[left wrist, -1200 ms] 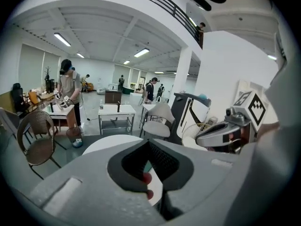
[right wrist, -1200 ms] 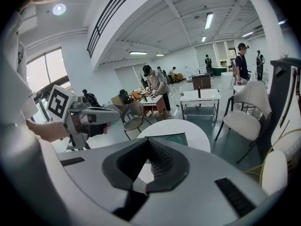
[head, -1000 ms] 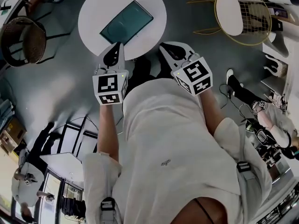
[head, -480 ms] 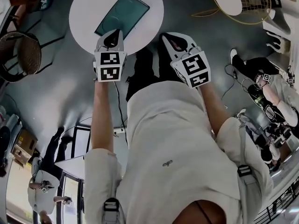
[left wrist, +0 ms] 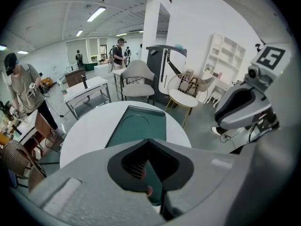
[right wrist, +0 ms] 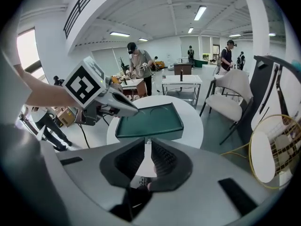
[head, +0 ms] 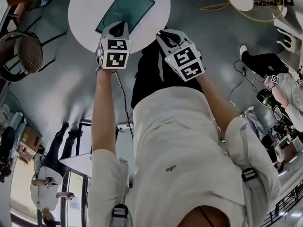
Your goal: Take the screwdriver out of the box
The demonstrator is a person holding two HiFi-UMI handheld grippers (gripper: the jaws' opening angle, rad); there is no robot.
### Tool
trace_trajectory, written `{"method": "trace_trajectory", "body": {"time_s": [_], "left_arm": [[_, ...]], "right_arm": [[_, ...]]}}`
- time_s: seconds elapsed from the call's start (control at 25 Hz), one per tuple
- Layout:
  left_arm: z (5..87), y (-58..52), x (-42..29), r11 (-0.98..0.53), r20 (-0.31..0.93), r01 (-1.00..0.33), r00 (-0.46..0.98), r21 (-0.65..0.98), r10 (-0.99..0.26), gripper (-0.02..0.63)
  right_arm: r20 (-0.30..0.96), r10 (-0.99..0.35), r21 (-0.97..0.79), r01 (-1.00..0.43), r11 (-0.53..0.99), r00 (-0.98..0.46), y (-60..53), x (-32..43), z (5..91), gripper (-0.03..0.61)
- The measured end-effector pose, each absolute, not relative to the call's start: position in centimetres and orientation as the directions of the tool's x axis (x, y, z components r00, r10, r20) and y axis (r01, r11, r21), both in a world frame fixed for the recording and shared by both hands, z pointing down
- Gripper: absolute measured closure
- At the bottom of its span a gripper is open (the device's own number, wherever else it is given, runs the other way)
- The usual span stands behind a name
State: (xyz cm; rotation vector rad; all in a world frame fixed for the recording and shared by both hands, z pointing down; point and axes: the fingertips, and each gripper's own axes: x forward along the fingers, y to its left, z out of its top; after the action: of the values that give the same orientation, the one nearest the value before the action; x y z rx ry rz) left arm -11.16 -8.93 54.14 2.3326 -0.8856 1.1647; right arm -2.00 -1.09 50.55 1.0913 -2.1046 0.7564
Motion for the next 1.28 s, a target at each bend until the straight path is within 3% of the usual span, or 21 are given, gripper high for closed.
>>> {"method": "trace_trajectory", "body": {"time_s": [0.72, 1.28], "left_arm": [[59.6, -10.4, -11.2, -0.644, 0.863, -0.742, 0.437, 0.187, -0.253, 0.603], [60.4, -10.4, -11.6, -0.610, 0.888, -0.756, 0.423, 0.237, -0.180, 0.603]], "right_arm": [[0.815, -0.342, -0.232, -0.804, 0.548, -0.468, -3.3, -6.5, 61.6, 0.451], [0.826, -0.336, -0.191, -0.785, 0.589, -0.453, -5.1, -8.0, 64.0, 0.466]]}}
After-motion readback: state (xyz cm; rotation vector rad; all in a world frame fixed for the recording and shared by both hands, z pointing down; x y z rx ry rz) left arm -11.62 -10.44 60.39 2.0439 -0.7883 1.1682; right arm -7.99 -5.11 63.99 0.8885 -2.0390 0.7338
